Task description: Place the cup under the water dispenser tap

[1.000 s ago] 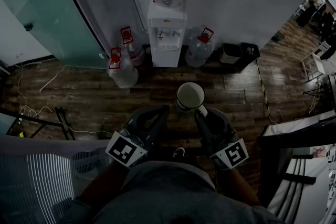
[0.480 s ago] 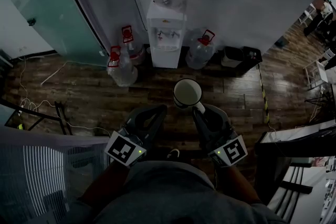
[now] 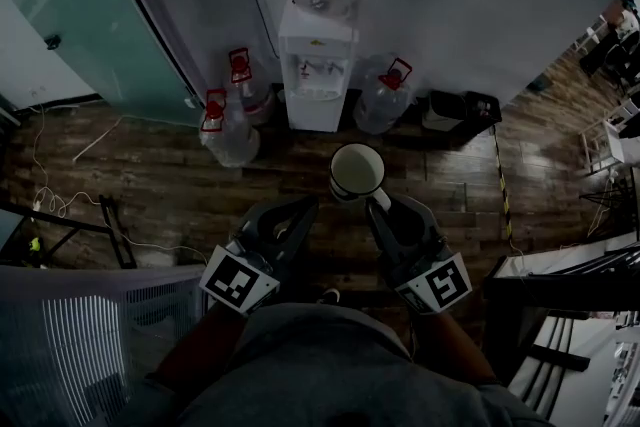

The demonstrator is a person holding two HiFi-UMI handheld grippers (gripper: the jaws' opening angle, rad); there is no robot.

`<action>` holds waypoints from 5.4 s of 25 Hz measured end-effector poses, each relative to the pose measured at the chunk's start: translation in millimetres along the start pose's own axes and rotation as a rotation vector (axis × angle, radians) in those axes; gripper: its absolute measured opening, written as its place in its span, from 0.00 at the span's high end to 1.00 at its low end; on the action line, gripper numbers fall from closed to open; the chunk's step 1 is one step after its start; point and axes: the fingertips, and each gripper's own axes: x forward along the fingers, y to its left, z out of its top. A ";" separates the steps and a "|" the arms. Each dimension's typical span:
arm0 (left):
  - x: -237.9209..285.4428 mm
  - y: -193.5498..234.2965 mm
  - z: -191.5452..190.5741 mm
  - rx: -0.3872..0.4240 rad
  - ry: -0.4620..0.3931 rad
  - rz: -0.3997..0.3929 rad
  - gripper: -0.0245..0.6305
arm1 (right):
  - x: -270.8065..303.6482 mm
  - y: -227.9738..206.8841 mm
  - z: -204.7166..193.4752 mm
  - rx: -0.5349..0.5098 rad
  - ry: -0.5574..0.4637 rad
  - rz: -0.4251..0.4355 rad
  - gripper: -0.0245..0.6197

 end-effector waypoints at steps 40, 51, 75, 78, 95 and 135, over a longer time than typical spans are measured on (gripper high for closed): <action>185.7 264.2 -6.4 -0.038 0.037 -0.019 0.95 | 206.1 -220.6 -71.1 0.021 0.052 -0.083 0.87; 276.1 304.3 -39.6 -0.051 0.066 0.106 0.95 | 224.4 -327.1 -122.1 0.068 0.077 -0.009 0.87; 322.2 460.9 -297.4 -0.137 0.093 0.178 0.95 | 291.1 -368.3 -402.9 0.083 0.088 -0.010 0.87; 327.1 474.5 -328.1 -0.136 0.076 0.181 0.95 | 294.8 -368.2 -447.1 0.086 0.087 -0.029 0.87; 348.8 482.1 -448.6 -0.098 0.055 0.148 0.95 | 273.1 -371.3 -580.5 -0.009 0.115 -0.045 0.87; 390.6 513.1 -560.1 -0.066 0.007 0.134 0.95 | 280.5 -430.0 -723.6 -0.037 0.049 -0.192 0.86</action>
